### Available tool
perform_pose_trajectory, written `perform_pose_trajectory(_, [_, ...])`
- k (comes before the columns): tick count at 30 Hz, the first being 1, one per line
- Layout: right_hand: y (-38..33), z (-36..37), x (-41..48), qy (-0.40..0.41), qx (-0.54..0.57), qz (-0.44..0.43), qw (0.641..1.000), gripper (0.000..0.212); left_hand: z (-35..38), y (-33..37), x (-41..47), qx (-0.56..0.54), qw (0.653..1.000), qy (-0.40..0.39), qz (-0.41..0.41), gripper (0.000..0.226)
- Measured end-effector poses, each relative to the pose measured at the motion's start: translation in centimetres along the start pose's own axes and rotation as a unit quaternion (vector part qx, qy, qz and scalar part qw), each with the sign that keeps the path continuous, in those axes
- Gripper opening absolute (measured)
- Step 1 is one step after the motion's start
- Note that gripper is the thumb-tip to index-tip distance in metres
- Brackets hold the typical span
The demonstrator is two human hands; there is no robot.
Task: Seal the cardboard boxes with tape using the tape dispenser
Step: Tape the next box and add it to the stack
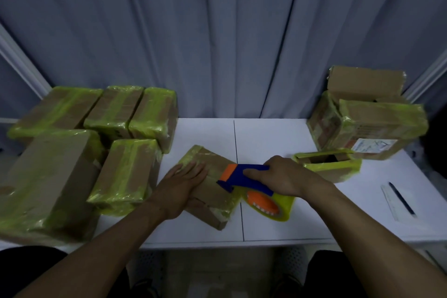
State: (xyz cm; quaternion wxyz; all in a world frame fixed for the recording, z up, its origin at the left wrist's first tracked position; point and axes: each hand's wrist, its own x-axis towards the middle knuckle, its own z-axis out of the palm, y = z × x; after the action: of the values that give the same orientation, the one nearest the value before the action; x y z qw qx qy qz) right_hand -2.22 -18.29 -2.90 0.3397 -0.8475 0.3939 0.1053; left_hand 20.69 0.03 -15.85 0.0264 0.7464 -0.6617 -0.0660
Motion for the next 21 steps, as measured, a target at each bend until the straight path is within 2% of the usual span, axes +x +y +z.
perform_pose_trajectory(7, [1.6, 0.8, -0.5, 0.005, -0.027, 0.016, 1.0, 0.056, 0.1, 0.3, 0.1, 0.013, 1.0, 0.011, 0.01, 0.09])
perform_pose_trajectory(12, [1.2, 1.1, -0.5, -0.005, -0.05, 0.026, 0.998, 0.065, 0.3, -0.1, -0.2, 0.033, 0.999, 0.006, 0.007, 0.087])
perform_pose_trajectory(15, [0.6, 2.0, 0.2, -0.003, -0.05, 0.012, 0.999, 0.065, -0.8, -1.0, 0.2, 0.07, 0.997, 0.005, 0.018, 0.09])
perform_pose_trajectory(18, [-0.1, 3.1, 1.2, 0.014, -0.052, -0.005, 0.999, 0.061, -1.6, -2.1, 0.4, 0.121, 0.993, 0.001, -0.013, 0.087])
perform_pose_trajectory(21, [-1.0, 3.5, 1.8, 0.034, -0.035, -0.012, 0.999, 0.058, -1.6, -2.1, 0.6, 0.077, 0.997, -0.016, -0.002, 0.1])
